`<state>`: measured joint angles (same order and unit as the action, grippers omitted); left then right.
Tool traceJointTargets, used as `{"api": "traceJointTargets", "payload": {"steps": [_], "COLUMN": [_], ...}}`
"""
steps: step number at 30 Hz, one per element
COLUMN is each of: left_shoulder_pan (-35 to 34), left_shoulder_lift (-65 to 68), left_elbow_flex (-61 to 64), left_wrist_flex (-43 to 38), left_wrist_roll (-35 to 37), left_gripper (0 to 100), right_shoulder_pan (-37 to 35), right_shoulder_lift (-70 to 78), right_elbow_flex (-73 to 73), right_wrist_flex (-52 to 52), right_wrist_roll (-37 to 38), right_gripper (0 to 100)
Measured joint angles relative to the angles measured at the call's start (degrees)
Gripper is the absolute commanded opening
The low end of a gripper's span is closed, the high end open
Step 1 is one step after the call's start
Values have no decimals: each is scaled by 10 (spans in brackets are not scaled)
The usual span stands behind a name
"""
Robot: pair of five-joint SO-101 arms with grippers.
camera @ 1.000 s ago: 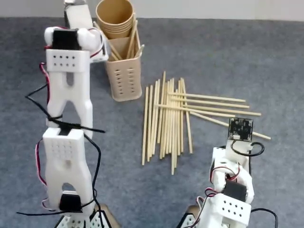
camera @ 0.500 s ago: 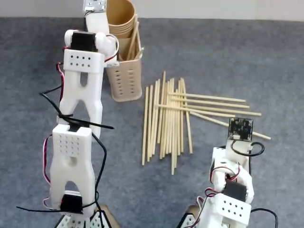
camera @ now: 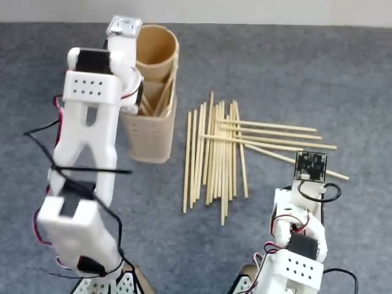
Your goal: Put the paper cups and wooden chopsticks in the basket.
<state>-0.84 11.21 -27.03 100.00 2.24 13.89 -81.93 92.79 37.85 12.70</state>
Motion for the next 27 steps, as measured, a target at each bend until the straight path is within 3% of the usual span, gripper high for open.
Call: {"api": "traceJointTargets", "payload": {"steps": [9,12,15,27], "left_shoulder_pan": [-59,-62,-64,-71], "left_shoulder_lift": [-50,-57,-57,-118], "left_elbow_flex": [93,105,107,35], "left_wrist_flex": [7,7,9,11], "left_wrist_roll": [-53,-57,-60,-60], "left_gripper": [14,94,162,163], "right_shoulder_pan": [0,-6,-17,-18], "right_shoulder_lift": [0,0,0,0], "right_elbow_flex": [0,0,0,0], "right_wrist_flex": [0,0,0,0], "right_wrist_roll": [0,0,0,0], "right_gripper": [134,134,134,134]}}
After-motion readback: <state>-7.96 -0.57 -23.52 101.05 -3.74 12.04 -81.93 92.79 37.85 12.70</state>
